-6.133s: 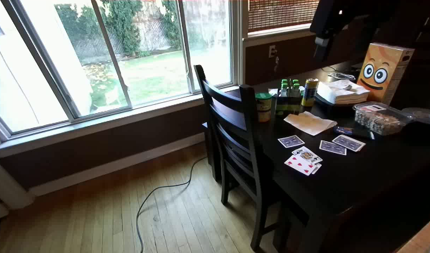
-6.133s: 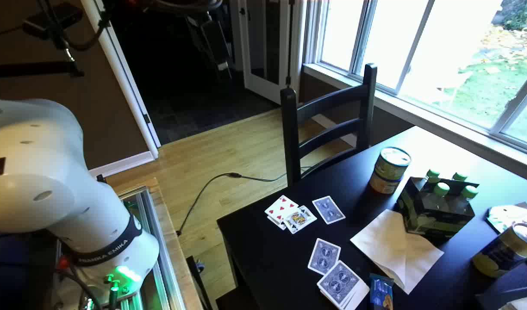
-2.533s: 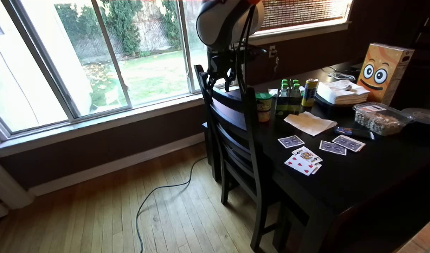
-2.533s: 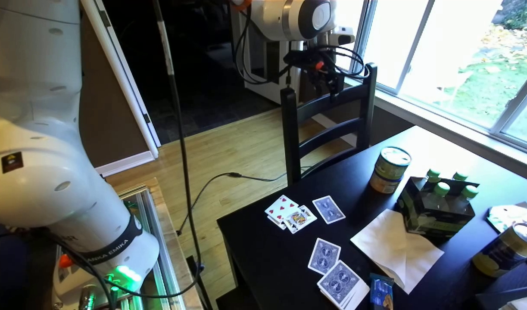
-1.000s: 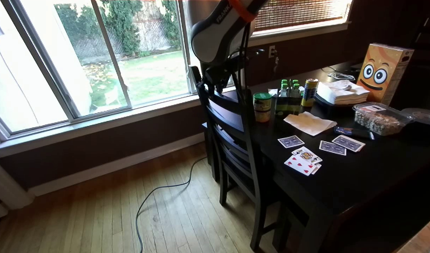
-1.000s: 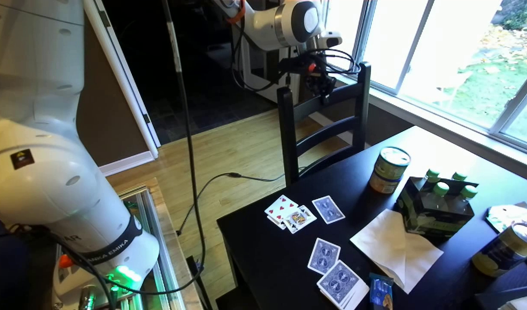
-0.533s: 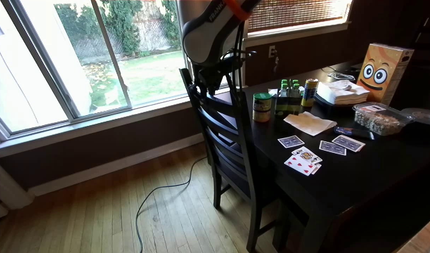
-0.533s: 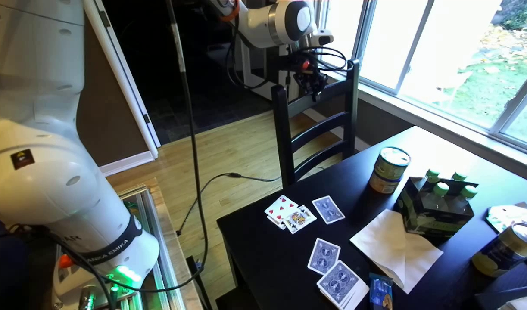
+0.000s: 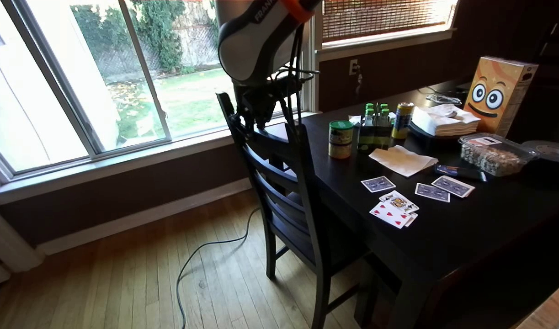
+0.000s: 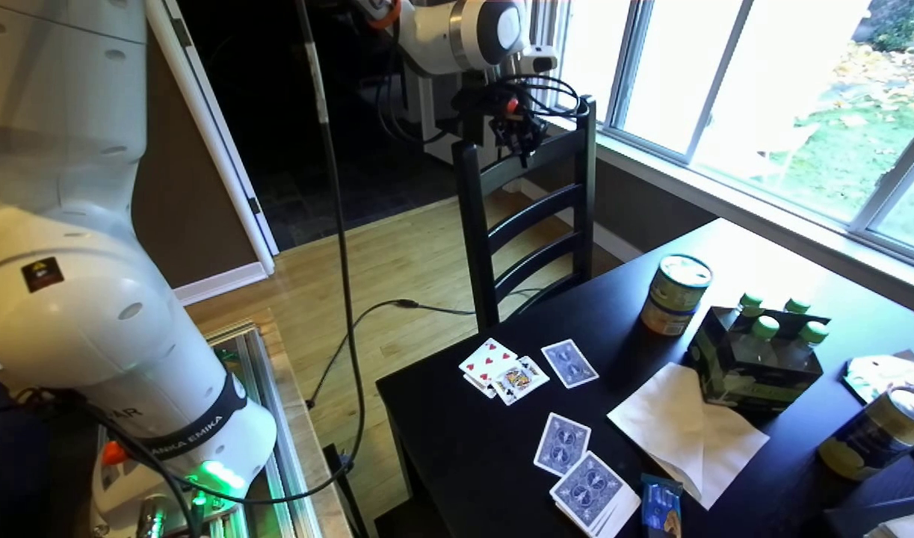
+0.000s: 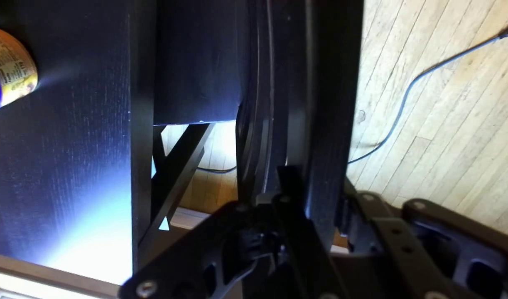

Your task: Pull out the chair

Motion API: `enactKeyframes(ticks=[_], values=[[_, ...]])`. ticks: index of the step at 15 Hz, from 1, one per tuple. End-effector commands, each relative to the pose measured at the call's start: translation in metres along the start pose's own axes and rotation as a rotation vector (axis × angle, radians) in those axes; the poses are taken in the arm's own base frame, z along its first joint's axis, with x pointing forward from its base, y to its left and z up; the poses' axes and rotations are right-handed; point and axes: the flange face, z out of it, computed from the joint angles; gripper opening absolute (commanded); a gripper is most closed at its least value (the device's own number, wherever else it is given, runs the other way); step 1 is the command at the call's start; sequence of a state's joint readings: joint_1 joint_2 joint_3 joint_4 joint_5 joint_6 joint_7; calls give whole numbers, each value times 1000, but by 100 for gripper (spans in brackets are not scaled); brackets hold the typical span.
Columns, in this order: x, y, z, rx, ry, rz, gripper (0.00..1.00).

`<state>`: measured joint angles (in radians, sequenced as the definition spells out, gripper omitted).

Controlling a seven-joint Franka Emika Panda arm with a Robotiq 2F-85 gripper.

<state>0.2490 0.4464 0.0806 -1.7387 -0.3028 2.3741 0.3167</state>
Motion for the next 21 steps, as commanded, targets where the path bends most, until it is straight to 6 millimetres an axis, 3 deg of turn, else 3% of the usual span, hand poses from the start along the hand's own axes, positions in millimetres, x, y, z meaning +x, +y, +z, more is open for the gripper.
enactKeyframes(ticks=[1,12,19,20,21], values=[[28,-40,-32,125,19,92,6],[86,-48,-36,75,-57,216,6],[102,-56,-32,81,-106,255,6],[83,-48,8,-27,-119,157,6],[84,-49,9,-36,-118,151,23]])
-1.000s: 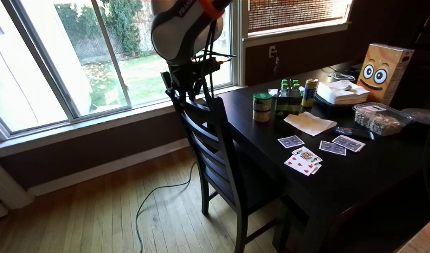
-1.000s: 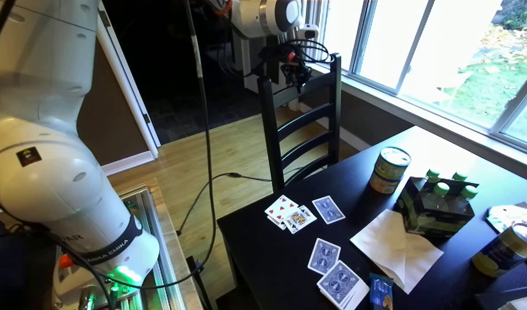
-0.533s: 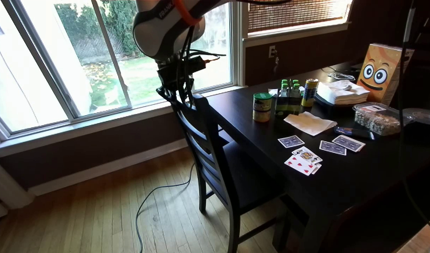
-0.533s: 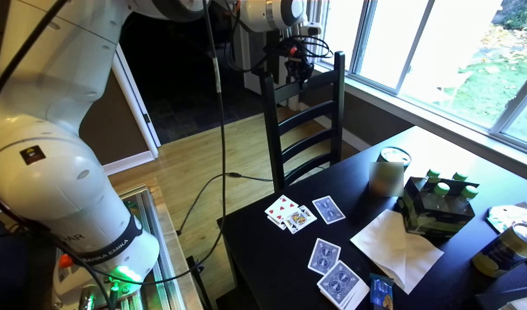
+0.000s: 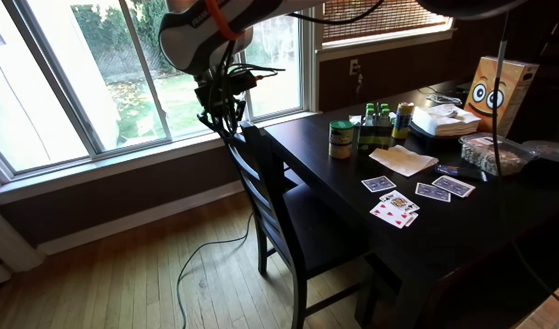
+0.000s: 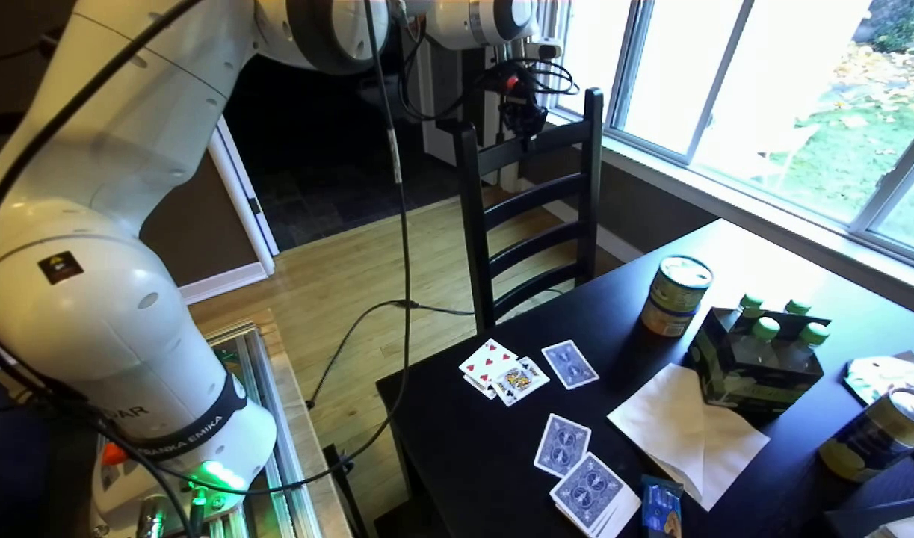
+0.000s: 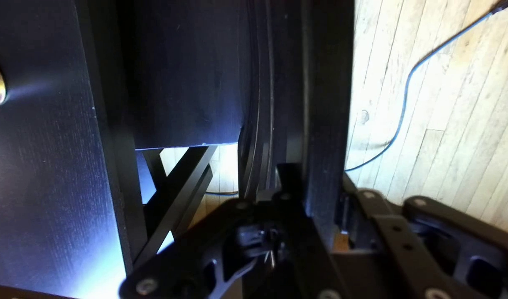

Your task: Pull out the chair

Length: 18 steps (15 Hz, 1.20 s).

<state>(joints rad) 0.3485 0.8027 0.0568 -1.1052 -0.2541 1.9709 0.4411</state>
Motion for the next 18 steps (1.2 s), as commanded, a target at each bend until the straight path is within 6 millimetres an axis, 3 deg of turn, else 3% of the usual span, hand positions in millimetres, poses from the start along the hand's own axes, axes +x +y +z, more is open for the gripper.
enactKeyframes(ticks=[1,5,6,9,13,18], values=[[-1,-1,0,-6,2,-1,23],[-1,-1,0,-8,3,-1,23],[-1,-1,0,-8,3,-2,6],[-2,-21,-1,-10,-5,122,6],[1,-32,-9,-39,-20,185,6],[12,-21,-29,-11,-81,210,6]])
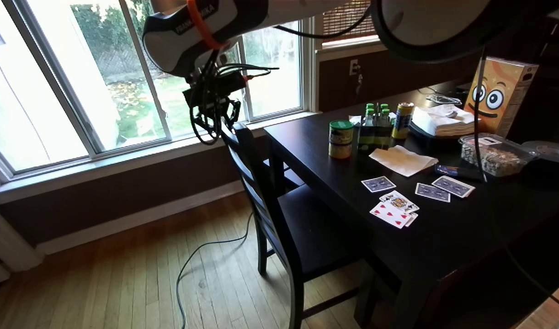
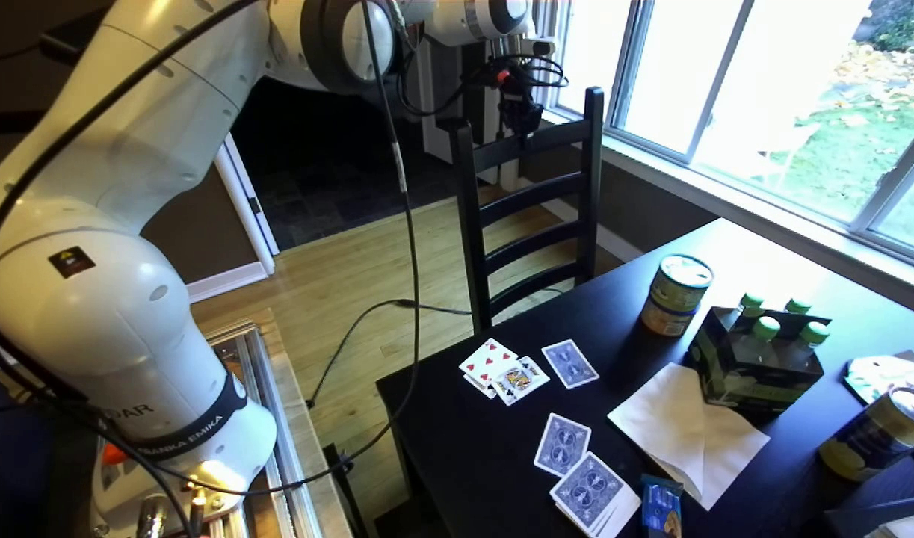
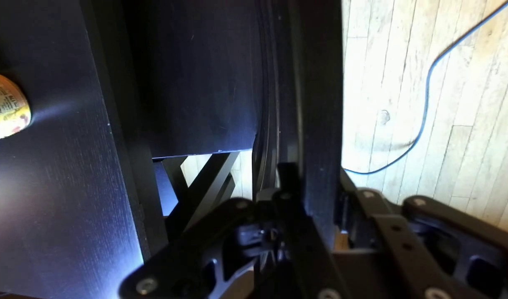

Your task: Pull out the chair

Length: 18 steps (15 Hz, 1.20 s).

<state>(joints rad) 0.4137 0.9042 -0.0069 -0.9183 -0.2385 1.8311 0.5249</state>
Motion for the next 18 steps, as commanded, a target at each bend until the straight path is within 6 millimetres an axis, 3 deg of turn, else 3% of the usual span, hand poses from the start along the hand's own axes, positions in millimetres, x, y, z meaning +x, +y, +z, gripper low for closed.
enactKeyframes(ticks=[1,3,6,18], values=[[5,2,-31,52,-74,125,6],[6,11,-40,82,-117,119,6],[7,15,-33,101,-155,118,6],[11,3,-27,144,-121,103,6]])
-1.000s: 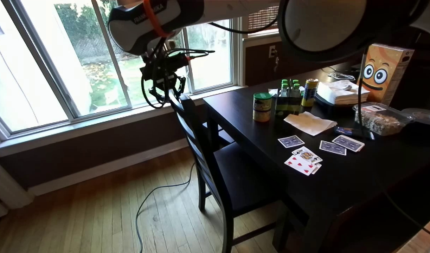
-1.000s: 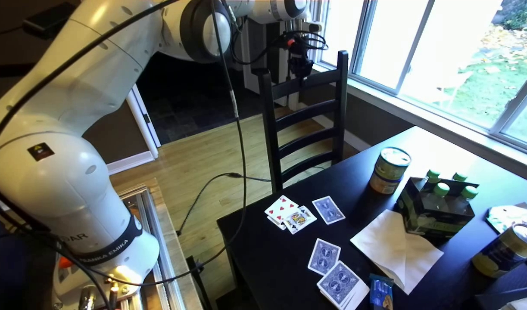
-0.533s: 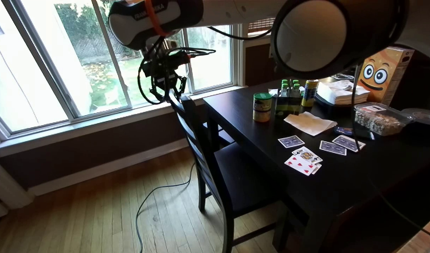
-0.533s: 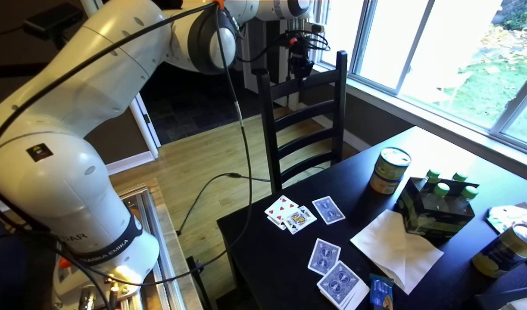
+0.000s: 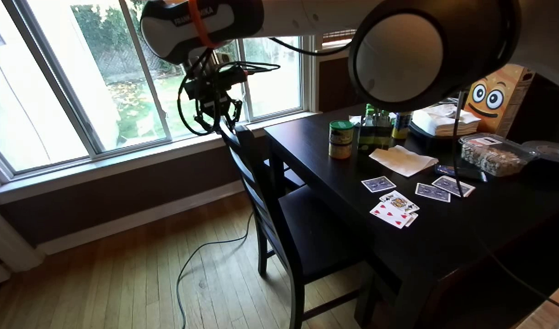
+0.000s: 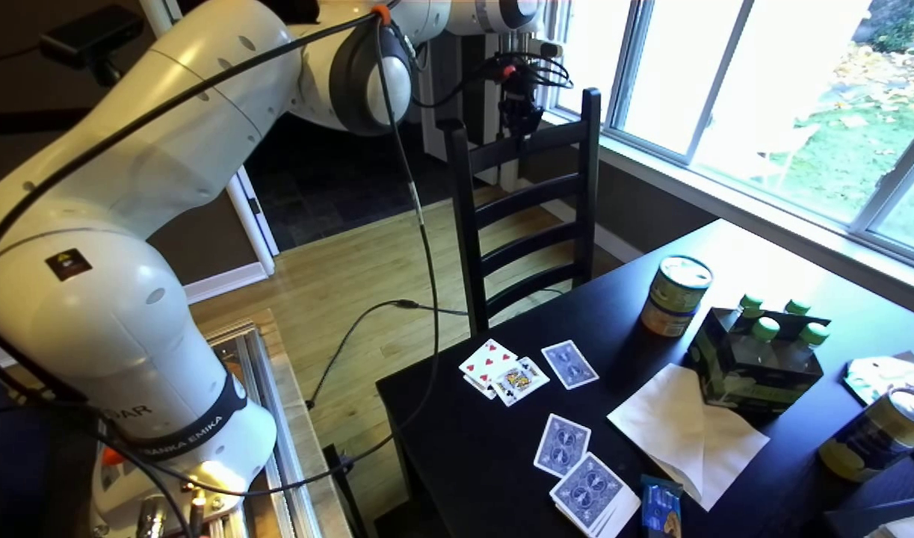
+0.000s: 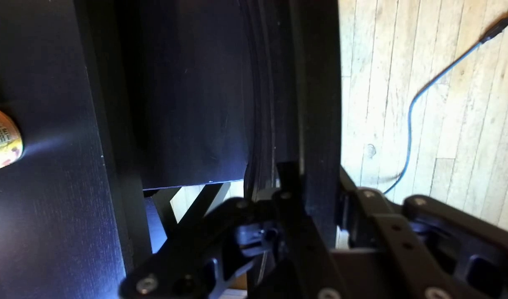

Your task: Pull out the chair

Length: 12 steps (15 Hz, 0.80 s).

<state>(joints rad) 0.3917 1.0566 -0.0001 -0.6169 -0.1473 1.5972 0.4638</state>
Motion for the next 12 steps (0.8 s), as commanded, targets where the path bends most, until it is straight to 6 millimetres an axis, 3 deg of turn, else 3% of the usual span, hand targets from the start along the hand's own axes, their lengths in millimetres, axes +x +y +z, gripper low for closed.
enactKeyframes(ticks=[1,3,9,12], values=[[0,-6,-28,112,19,100,48],[2,-8,-36,123,56,136,54],[10,-31,-91,229,328,273,97],[16,-35,-105,223,490,307,100]])
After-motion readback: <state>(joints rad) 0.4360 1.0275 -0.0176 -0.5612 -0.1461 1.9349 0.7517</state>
